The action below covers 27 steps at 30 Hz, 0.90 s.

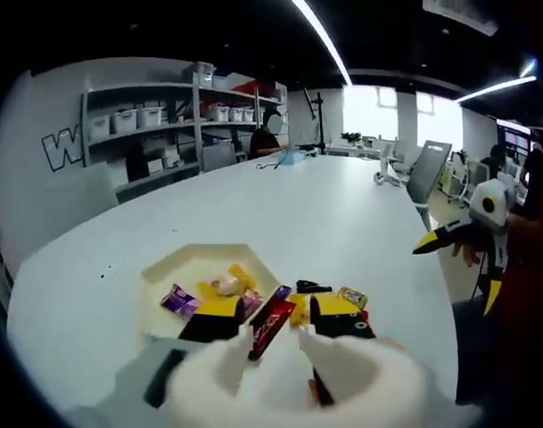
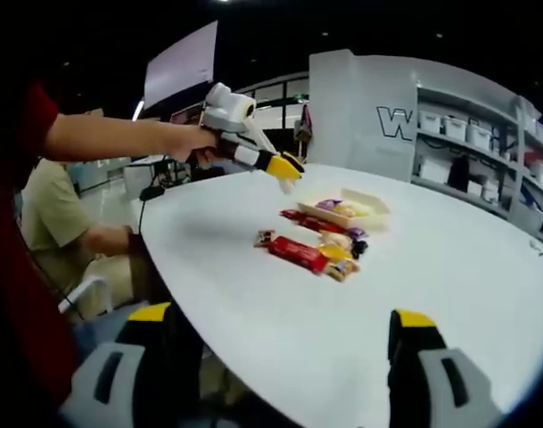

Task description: Place the target food into the container with the food tongs after gripping and lifting it, then release it inside without dropping or visibly crushing the food.

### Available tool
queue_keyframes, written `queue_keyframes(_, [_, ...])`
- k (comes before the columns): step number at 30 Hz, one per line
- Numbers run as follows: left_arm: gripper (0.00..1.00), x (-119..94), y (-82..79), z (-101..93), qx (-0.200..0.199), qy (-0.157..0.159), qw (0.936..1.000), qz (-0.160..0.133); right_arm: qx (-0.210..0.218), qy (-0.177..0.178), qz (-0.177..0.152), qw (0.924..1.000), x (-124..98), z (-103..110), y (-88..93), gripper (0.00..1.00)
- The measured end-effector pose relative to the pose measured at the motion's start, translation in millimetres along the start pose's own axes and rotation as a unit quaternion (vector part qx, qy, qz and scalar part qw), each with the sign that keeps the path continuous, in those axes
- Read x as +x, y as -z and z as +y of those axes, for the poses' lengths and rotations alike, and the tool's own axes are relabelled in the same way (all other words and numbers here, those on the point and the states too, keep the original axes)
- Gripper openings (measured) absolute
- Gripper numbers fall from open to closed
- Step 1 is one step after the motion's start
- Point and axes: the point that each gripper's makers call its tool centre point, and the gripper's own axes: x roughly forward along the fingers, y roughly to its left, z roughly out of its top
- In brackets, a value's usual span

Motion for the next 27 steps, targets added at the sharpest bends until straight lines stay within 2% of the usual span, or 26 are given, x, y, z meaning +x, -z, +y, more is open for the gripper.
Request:
queue_keyframes(13, [0.29,1,33.9,-13.0,-0.007,0.017,0.9993,0.032,-0.003,-0.006,0.004,1.0,2,3,1.1,0.99])
queue_keyframes(20, [0.28,-3,55.8,-11.3,-0.004,0.01,0.9985,0.053,-0.002,-0.01,0.005,0.9999,4,4,0.5,0.99])
queue_keyframes(27, [0.29,-4,64.5,-12.1,-0.006,0.01,0.998,0.062,-0.002,-0.012,0.006,0.9999,7,5,1.0,0.99])
